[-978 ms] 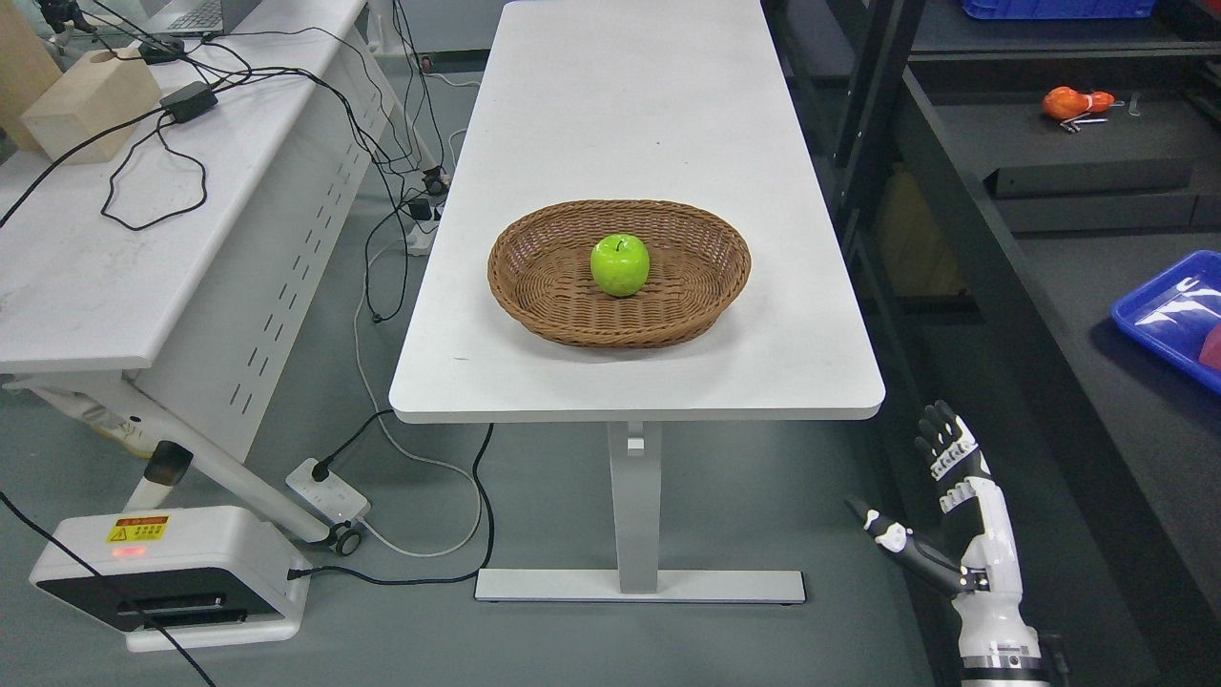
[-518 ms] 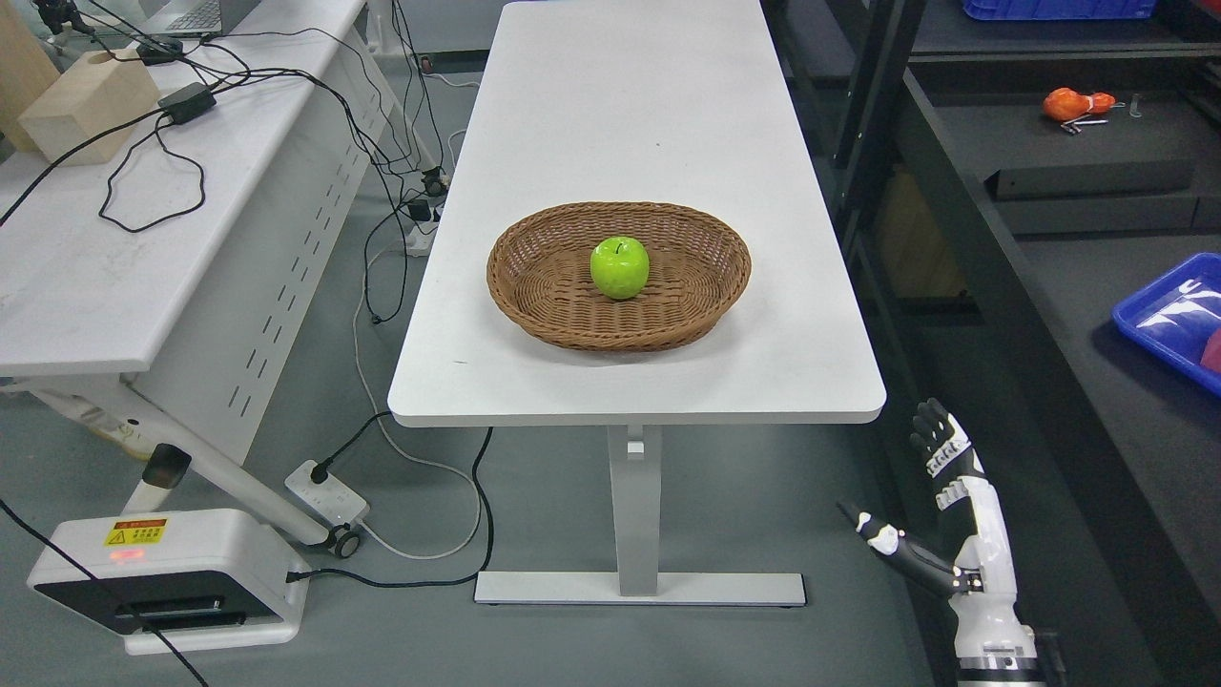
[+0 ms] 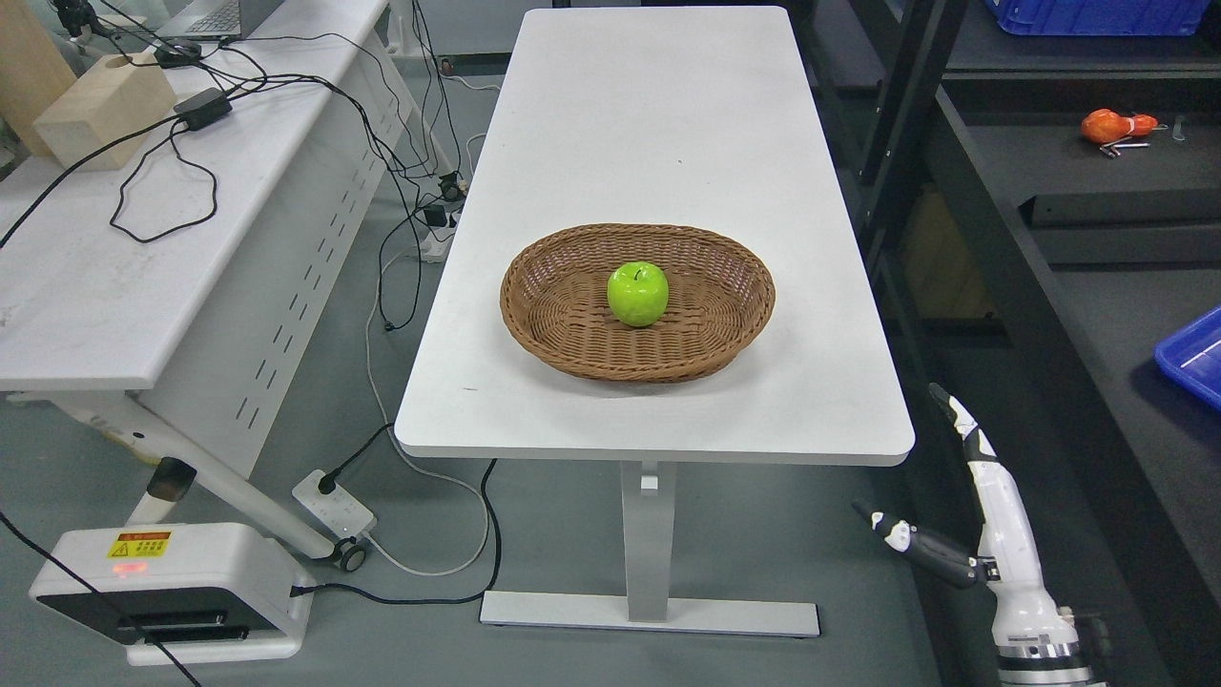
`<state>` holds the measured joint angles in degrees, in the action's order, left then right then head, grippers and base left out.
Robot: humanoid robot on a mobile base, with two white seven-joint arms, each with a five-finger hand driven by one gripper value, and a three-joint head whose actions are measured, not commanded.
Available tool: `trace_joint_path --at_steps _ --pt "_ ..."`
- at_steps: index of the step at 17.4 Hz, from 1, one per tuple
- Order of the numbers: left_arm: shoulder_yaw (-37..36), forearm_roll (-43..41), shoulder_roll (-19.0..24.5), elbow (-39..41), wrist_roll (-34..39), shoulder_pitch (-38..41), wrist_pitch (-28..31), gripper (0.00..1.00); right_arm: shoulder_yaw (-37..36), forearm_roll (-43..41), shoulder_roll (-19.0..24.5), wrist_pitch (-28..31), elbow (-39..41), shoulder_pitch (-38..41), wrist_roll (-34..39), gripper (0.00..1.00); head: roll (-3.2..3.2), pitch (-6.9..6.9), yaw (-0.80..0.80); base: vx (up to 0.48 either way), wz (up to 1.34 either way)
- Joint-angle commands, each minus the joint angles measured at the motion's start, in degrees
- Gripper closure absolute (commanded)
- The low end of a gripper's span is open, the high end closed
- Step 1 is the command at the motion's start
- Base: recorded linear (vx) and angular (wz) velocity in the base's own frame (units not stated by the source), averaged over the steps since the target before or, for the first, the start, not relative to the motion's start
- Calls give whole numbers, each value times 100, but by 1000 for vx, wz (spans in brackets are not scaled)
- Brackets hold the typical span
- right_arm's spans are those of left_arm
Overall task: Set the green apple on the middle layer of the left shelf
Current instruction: 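Drive toward the table with the wicker basket, right hand lowered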
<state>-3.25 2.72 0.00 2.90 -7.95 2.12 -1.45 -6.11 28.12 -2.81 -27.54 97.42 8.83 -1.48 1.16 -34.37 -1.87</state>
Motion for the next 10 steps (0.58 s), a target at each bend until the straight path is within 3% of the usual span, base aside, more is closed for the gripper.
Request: trace_joint_path --at_steps 1,3,10 --pt "-1 0 100 0 3 -1 4 0 -496 387 -299 -398 66 -5 -10 0 0 0 0 102 -25" --pt "-1 0 100 0 4 -1 -5 0 -575 274 -290 -961 66 22 -2 0 0 0 0 99 -143" --pt "-1 0 100 0 -5 -1 -5 0 -540 -79 -167 -577 66 -224 112 0 0 0 0 99 -137"
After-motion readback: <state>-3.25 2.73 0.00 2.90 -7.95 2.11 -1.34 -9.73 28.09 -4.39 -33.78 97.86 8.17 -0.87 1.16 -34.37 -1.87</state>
